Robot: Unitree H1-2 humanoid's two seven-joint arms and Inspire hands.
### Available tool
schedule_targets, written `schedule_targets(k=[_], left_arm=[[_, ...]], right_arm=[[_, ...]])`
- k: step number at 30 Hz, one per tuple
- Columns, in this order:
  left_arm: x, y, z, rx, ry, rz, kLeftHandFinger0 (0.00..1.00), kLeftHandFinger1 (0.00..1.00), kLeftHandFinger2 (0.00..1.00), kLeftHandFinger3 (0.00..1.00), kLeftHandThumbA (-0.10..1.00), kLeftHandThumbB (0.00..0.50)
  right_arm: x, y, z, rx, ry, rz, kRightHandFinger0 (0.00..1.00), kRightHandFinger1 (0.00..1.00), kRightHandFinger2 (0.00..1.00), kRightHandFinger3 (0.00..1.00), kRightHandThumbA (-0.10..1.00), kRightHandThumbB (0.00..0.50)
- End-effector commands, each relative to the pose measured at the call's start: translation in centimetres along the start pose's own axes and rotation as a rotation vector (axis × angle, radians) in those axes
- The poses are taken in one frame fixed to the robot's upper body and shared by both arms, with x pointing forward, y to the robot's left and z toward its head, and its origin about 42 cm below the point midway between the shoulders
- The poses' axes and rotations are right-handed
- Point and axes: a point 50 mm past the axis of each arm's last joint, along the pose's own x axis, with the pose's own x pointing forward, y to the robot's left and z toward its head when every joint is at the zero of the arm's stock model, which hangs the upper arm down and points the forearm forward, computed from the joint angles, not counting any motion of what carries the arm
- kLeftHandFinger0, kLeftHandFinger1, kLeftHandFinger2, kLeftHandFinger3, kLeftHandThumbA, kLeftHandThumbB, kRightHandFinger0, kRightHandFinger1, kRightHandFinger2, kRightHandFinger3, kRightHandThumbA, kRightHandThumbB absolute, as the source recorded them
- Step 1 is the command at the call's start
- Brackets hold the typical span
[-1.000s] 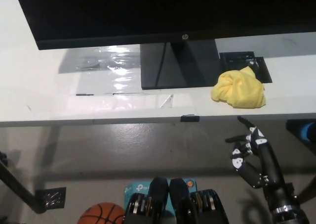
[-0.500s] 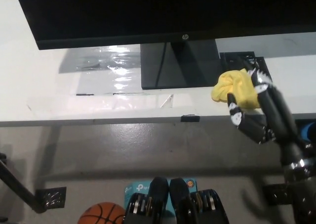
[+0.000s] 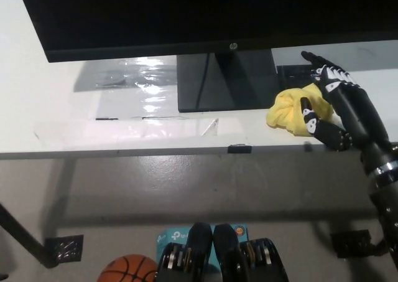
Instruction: The robot uses its right hand to pick up the cloth kept in the middle of the desk and use it to wipe the monitor in the middle of the desk by swiping its screen twice
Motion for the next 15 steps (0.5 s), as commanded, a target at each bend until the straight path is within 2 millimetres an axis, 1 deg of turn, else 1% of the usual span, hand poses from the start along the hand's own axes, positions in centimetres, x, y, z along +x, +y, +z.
schedule_targets(k=[1,2,4,5,6,9,11,12,13,15], left_arm=[[-0.5,1.1,0.9,0.003,-0.037,0.014,0.44,0.49,0.61,0.76,-0.05,0.15],[-0.5,1.1,0.9,0.007,-0.039,0.014,0.44,0.48,0.6,0.76,-0.05,0.153],[-0.4,1.3,1.0,0.012,-0.044,0.008,0.45,0.5,0.63,0.76,-0.05,0.142],[-0.4,1.3,1.0,0.013,-0.045,0.007,0.45,0.5,0.63,0.77,-0.06,0.125],[-0.4,1.3,1.3,0.019,-0.043,0.006,0.46,0.5,0.63,0.77,-0.07,0.125],[-0.2,1.5,1.5,0.022,-0.049,0.006,0.45,0.5,0.62,0.76,-0.06,0.128],[-0.1,1.6,1.7,0.012,-0.059,0.004,0.43,0.48,0.6,0.75,-0.08,0.139],[-0.1,1.6,1.8,0.018,-0.058,0.004,0.43,0.49,0.61,0.74,-0.07,0.141],[-0.1,1.6,1.8,0.026,-0.056,0.005,0.44,0.49,0.62,0.75,-0.07,0.132],[-0.2,1.7,1.8,0.021,-0.052,0.006,0.45,0.49,0.63,0.76,-0.08,0.136]], right_arm=[[2.0,-0.9,-0.2,-0.093,-0.014,0.03,1.0,1.0,1.0,1.0,0.28,0.255],[2.3,-0.8,-0.6,-0.104,0.006,0.052,1.0,1.0,1.0,1.0,0.29,0.253],[3.5,-0.5,-2.5,-0.099,0.059,0.088,1.0,1.0,1.0,1.0,0.27,0.274],[3.7,-0.4,-2.7,-0.096,0.063,0.093,1.0,1.0,1.0,1.0,0.26,0.278],[4.1,-0.2,-3.3,-0.092,0.075,0.101,1.0,1.0,1.0,1.0,0.26,0.288],[4.5,0.1,-3.8,-0.092,0.079,0.11,1.0,1.0,1.0,1.0,0.27,0.282],[4.9,0.9,-4.3,-0.063,0.119,0.134,1.0,1.0,1.0,1.0,0.27,0.265],[4.8,1.0,-4.4,-0.065,0.124,0.137,1.0,1.0,1.0,1.0,0.27,0.257],[5.0,1.3,-4.6,-0.076,0.132,0.146,1.0,1.0,1.0,1.0,0.27,0.258],[4.9,1.6,-4.8,-0.068,0.137,0.144,1.0,1.0,1.0,1.0,0.25,0.257]])
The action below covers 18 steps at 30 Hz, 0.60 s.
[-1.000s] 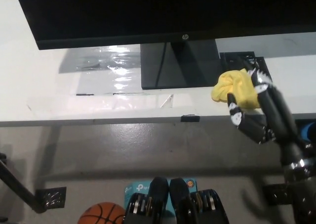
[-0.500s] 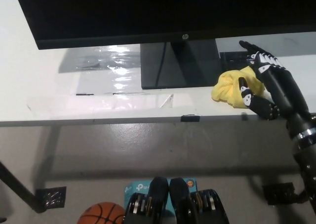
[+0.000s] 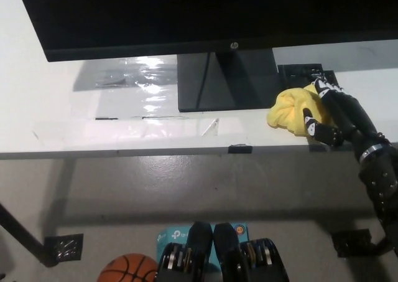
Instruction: The robot uses its right hand to pick up the cloth kept in the middle of the desk and use it to wipe the monitor in the middle of the desk by swiping its screen twice
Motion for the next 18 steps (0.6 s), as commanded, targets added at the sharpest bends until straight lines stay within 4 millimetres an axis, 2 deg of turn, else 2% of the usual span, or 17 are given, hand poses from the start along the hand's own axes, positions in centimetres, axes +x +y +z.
schedule_targets(k=[1,5,7,11,14,15,16,17,18], left_arm=[[-0.2,1.3,1.7,0.021,-0.042,0.007,0.44,0.49,0.62,0.76,-0.1,0.129],[-0.1,1.6,1.3,0.018,-0.05,-0.006,0.43,0.48,0.61,0.77,-0.1,0.127],[-0.1,1.6,1.3,0.011,-0.051,-0.006,0.43,0.48,0.6,0.76,-0.07,0.147],[-0.1,1.5,1.7,0.026,-0.051,-0.007,0.45,0.5,0.63,0.77,-0.08,0.122],[-0.1,1.3,1.5,0.021,-0.044,-0.005,0.44,0.49,0.63,0.78,-0.1,0.121],[-0.1,1.3,1.5,0.011,-0.044,-0.005,0.44,0.49,0.62,0.77,-0.1,0.125],[-0.1,1.3,1.5,0.007,-0.044,-0.006,0.44,0.49,0.62,0.77,-0.1,0.125],[-0.1,1.4,1.4,0.015,-0.048,-0.01,0.44,0.49,0.62,0.77,-0.09,0.125],[-0.1,1.5,1.4,0.023,-0.047,-0.011,0.46,0.51,0.63,0.78,-0.08,0.116]], right_arm=[[1.4,-1.5,1.1,-0.013,-0.05,-0.032,1.0,1.0,1.0,1.0,0.25,0.259],[1.9,-1.3,0.2,-0.04,-0.019,-0.021,1.0,1.0,1.0,1.0,0.25,0.271],[2.0,-1.3,-0.1,-0.048,0.001,-0.014,1.0,1.0,1.0,1.0,0.25,0.261],[1.7,-0.5,-0.1,-0.048,0.011,0.009,1.0,1.0,1.0,1.0,0.28,0.245],[1.5,0.1,-0.1,-0.042,0.004,0.031,1.0,1.0,1.0,1.0,0.24,0.237],[1.6,0.4,-0.2,-0.027,-0.007,0.043,1.0,1.0,1.0,1.0,0.19,0.162],[1.6,0.5,-0.2,-0.021,-0.012,0.047,1.0,1.0,1.0,1.0,0.18,0.16],[1.7,0.5,-0.3,-0.035,-0.025,0.056,1.0,1.0,1.0,1.0,0.17,0.082],[1.8,0.5,-0.4,-0.015,-0.05,0.052,0.96,0.95,0.86,1.0,0.07,0.018]])
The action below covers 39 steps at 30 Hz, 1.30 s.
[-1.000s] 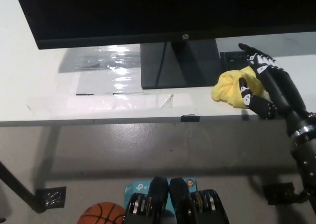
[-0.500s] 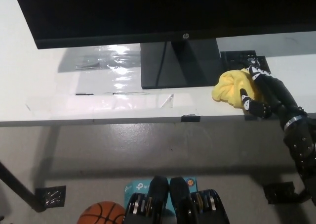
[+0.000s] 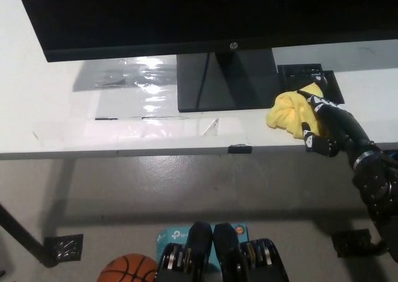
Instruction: The robot uses its right hand to pick up the cloth kept in the middle of the desk and use it to wipe the monitor in the middle of the desk by swiping its screen twice
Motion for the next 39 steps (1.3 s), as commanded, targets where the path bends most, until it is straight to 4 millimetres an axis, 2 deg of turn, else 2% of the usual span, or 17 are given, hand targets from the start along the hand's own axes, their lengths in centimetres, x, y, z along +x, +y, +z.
schedule_targets(k=[1,3,4,7,8,11,12,13,16,18,19,22,25,31,34,36,39], left_arm=[[-0.2,1.4,1.2,0.037,-0.039,0.0,0.46,0.51,0.63,0.78,-0.08,0.113],[-0.3,1.5,1.2,0.032,-0.045,-0.002,0.46,0.51,0.63,0.78,-0.08,0.111],[-0.5,1.4,1.2,0.035,-0.041,0.002,0.45,0.5,0.63,0.78,-0.07,0.113],[-0.6,1.2,1.1,0.02,-0.033,0.0,0.44,0.49,0.61,0.77,-0.07,0.118],[-0.6,1.1,1.2,0.021,-0.032,0.0,0.44,0.49,0.61,0.77,-0.07,0.117],[-0.8,1.1,1.1,0.026,-0.034,-0.002,0.44,0.49,0.61,0.78,-0.04,0.123],[-0.8,1.1,1.2,0.026,-0.039,-0.003,0.44,0.49,0.61,0.78,-0.04,0.122],[-0.8,1.1,1.2,0.036,-0.037,-0.003,0.44,0.49,0.62,0.78,-0.02,0.124],[-0.8,1.2,1.1,0.031,-0.041,-0.01,0.45,0.5,0.63,0.8,-0.04,0.109],[-0.9,1.1,1.4,0.036,-0.04,-0.011,0.45,0.5,0.62,0.8,-0.02,0.117],[-0.9,1.2,1.3,0.033,-0.04,-0.013,0.45,0.5,0.62,0.8,-0.02,0.116],[-0.8,1.1,1.3,0.041,-0.038,-0.013,0.46,0.51,0.64,0.8,-0.01,0.124],[-0.8,1.0,1.2,0.028,-0.03,-0.016,0.45,0.51,0.63,0.79,-0.02,0.132],[-1.1,0.7,0.8,0.016,-0.016,-0.014,0.46,0.52,0.63,0.81,-0.03,0.132],[-1.5,0.7,0.6,0.026,-0.019,-0.015,0.47,0.53,0.65,0.81,0.01,0.148],[-1.5,0.7,0.4,0.021,-0.017,-0.018,0.46,0.52,0.65,0.8,0.01,0.154],[-1.6,0.7,0.0,0.017,-0.013,-0.023,0.46,0.51,0.63,0.79,0.03,0.146]], right_arm=[[1.0,-1.7,1.2,0.005,-0.117,-0.03,0.58,0.69,0.79,1.0,-0.01,0.016],[1.0,-1.6,1.4,-0.036,-0.127,-0.046,0.14,0.32,0.51,1.0,-0.09,0.0],[0.9,-1.5,1.5,-0.055,-0.146,-0.063,0.0,0.25,0.44,1.0,-0.1,0.0],[0.7,-1.2,1.3,-0.107,-0.194,-0.126,0.0,0.17,0.37,0.75,-0.1,0.0],[0.7,-1.1,1.4,-0.142,-0.189,-0.132,0.0,0.17,0.38,0.45,-0.1,0.0],[0.7,-0.8,1.4,-0.169,-0.18,-0.143,0.0,0.21,0.42,0.17,-0.1,0.0],[0.6,-0.7,1.4,-0.195,-0.19,-0.164,0.0,0.18,0.37,0.19,-0.1,0.0],[0.6,-0.6,1.5,-0.206,-0.187,-0.182,0.0,0.13,0.3,0.33,-0.1,0.095],[0.6,-0.3,1.4,-0.22,-0.173,-0.229,0.0,0.08,0.26,0.32,-0.1,0.084],[0.4,0.0,1.1,-0.239,-0.162,-0.263,0.0,0.15,0.41,0.1,-0.1,0.002],[0.4,0.1,1.0,-0.237,-0.165,-0.284,0.0,0.18,0.47,0.04,-0.1,0.0],[0.4,0.6,0.7,-0.245,-0.132,-0.314,0.0,0.3,0.65,0.14,-0.1,0.025],[0.0,1.0,0.3,-0.229,-0.113,-0.332,0.0,0.33,0.67,0.17,-0.1,0.003],[-0.2,1.7,0.1,-0.199,-0.11,-0.406,0.0,0.25,0.58,0.17,-0.1,0.005],[-0.3,2.3,0.5,0.013,-0.066,-0.498,0.0,0.18,0.51,0.16,-0.1,0.056],[-0.3,2.5,0.8,0.138,-0.023,-0.548,0.0,0.09,0.4,0.13,-0.1,0.035],[0.1,2.6,1.5,0.388,0.094,-0.603,0.0,0.1,0.42,0.09,-0.1,0.0]])
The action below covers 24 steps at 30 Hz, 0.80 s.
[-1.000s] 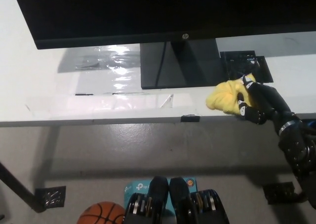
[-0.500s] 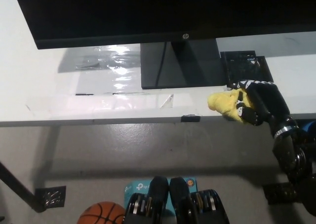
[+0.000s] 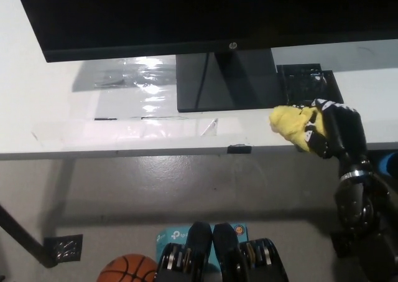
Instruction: The robot uses its right hand to pick up the cloth kept in the middle of the desk and use it to wipe the monitor in the middle of the desk by swiping its screen twice
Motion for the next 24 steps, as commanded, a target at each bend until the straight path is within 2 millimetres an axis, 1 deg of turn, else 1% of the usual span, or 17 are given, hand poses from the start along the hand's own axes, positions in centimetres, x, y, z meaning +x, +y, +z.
schedule_targets(k=[1,3,4,5,6,8,9,12,13,14,16,17,18,19,21,23,24], left_arm=[[-0.5,0.8,0.3,0.008,-0.032,-0.015,0.46,0.52,0.63,0.79,0.02,0.14],[-0.8,0.7,0.1,0.005,-0.023,-0.009,0.48,0.53,0.65,0.79,0.01,0.139],[-0.9,0.6,-0.1,0.003,-0.017,-0.006,0.48,0.53,0.65,0.79,0.01,0.144],[-0.9,0.7,-0.2,-0.005,-0.026,-0.011,0.47,0.52,0.65,0.79,0.0,0.135],[-1.0,0.6,-0.3,-0.006,-0.02,-0.009,0.47,0.52,0.65,0.78,0.0,0.143],[-1.1,0.6,-0.6,-0.008,-0.016,-0.006,0.46,0.51,0.63,0.77,0.01,0.144],[-1.3,0.6,-0.8,-0.007,-0.018,-0.009,0.46,0.51,0.63,0.78,0.0,0.135],[-1.7,0.7,-1.2,-0.02,-0.014,-0.007,0.45,0.51,0.63,0.79,0.0,0.14],[-1.8,0.7,-1.3,-0.017,-0.005,0.0,0.44,0.5,0.63,0.78,0.0,0.148],[-1.9,0.7,-1.4,-0.017,-0.002,0.001,0.44,0.5,0.63,0.78,0.01,0.148],[-2.1,0.6,-1.7,-0.018,0.0,0.001,0.44,0.5,0.63,0.78,0.0,0.138],[-2.2,0.7,-1.8,-0.012,-0.001,-0.004,0.45,0.51,0.64,0.79,0.0,0.123],[-2.2,0.7,-1.9,-0.008,-0.001,-0.006,0.46,0.51,0.64,0.79,0.0,0.124],[-2.3,0.8,-1.9,-0.004,-0.003,-0.006,0.46,0.51,0.64,0.8,0.0,0.125],[-2.6,0.8,-1.8,0.004,0.003,-0.002,0.46,0.52,0.65,0.8,0.0,0.115],[-2.7,0.8,-2.0,0.006,0.003,0.001,0.46,0.52,0.64,0.79,-0.01,0.12],[-2.7,0.8,-2.0,-0.004,0.002,0.004,0.46,0.52,0.64,0.79,-0.02,0.118]], right_arm=[[1.8,-1.2,1.7,0.364,0.174,-0.215,0.0,0.15,0.46,0.09,-0.1,0.021],[2.5,-1.5,2.1,0.476,0.223,-0.261,0.0,0.03,0.33,0.01,-0.1,0.086],[3.1,-1.8,2.5,0.551,0.276,-0.286,0.0,0.03,0.32,0.0,-0.1,0.135],[4.2,-2.9,3.2,0.643,0.325,-0.336,0.0,0.02,0.34,0.04,-0.1,0.139],[4.7,-3.2,3.3,0.701,0.329,-0.355,0.0,0.0,0.33,0.04,-0.1,0.105],[5.4,-3.8,3.5,0.746,0.326,-0.375,0.0,0.0,0.31,0.03,-0.1,0.079],[6.2,-4.9,3.6,0.804,0.308,-0.409,0.0,0.0,0.29,0.0,-0.1,0.076],[6.8,-5.9,3.7,0.833,0.3,-0.443,0.0,0.0,0.26,0.01,-0.1,0.065],[6.9,-6.9,3.8,0.86,0.284,-0.469,0.0,0.0,0.26,0.02,-0.1,0.046],[6.9,-7.0,3.8,0.865,0.284,-0.471,0.0,0.0,0.26,0.02,-0.1,0.045],[6.8,-8.1,3.8,0.878,0.283,-0.5,0.0,0.0,0.25,0.01,-0.1,0.07],[6.7,-8.6,3.7,0.885,0.285,-0.514,0.0,0.0,0.25,0.0,-0.1,0.053],[6.7,-8.8,3.6,0.891,0.298,-0.526,0.0,0.0,0.26,0.0,-0.1,0.064],[6.7,-9.2,3.5,0.927,0.329,-0.557,0.0,0.0,0.26,0.03,-0.1,0.053],[6.7,-10.1,3.3,1.069,0.385,-0.648,0.0,0.0,0.23,0.02,-0.1,0.001],[6.7,-10.6,3.2,1.135,0.37,-0.689,0.0,0.0,0.24,0.0,-0.1,0.0],[6.7,-11.0,3.1,1.154,0.354,-0.725,0.0,0.0,0.28,0.0,-0.1,0.043]])
